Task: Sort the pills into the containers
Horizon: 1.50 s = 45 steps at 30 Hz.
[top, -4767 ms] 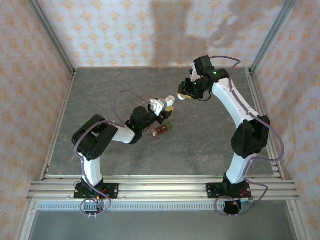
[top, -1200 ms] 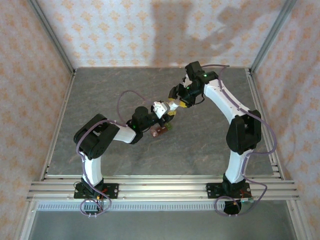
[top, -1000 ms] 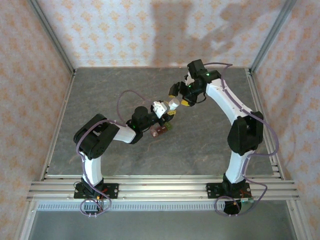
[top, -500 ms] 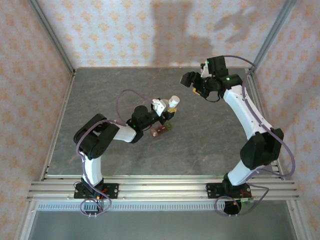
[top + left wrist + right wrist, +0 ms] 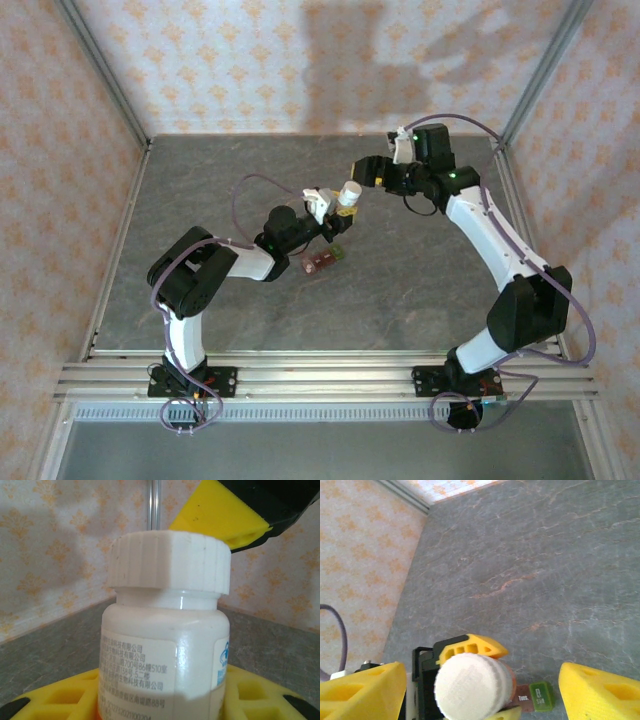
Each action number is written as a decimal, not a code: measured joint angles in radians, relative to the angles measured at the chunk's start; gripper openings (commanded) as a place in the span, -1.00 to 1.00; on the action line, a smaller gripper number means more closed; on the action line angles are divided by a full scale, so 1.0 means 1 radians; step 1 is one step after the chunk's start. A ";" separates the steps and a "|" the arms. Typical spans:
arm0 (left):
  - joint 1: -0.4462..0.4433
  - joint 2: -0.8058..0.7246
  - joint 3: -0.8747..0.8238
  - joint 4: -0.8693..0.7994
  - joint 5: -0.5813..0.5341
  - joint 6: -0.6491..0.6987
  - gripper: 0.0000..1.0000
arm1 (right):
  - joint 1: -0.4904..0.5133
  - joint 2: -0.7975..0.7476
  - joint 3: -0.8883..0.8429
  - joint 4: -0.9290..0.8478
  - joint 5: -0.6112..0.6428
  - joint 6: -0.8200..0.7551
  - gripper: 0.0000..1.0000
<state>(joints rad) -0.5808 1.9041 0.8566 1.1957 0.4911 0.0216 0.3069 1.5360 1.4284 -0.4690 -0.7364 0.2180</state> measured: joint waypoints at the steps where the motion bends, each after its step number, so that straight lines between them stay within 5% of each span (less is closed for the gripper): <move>1: 0.000 0.000 0.000 0.000 0.000 -0.002 -1.00 | 0.006 0.000 0.000 0.000 -0.001 -0.003 0.59; 13: 0.000 0.000 0.000 0.000 0.000 -0.006 -1.00 | 0.060 0.053 0.027 -0.015 0.021 -0.044 0.47; 29: 0.000 0.000 0.000 -0.002 0.000 -0.006 -1.00 | 0.080 0.068 0.029 -0.041 0.071 -0.053 -0.08; 45: 0.001 0.000 0.000 -0.055 -0.032 0.005 -1.00 | 0.177 0.049 -0.033 0.039 0.360 0.338 -0.05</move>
<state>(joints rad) -0.5797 1.9041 0.8566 1.1412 0.4587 0.0265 0.4835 1.5848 1.3952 -0.4297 -0.3759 0.5556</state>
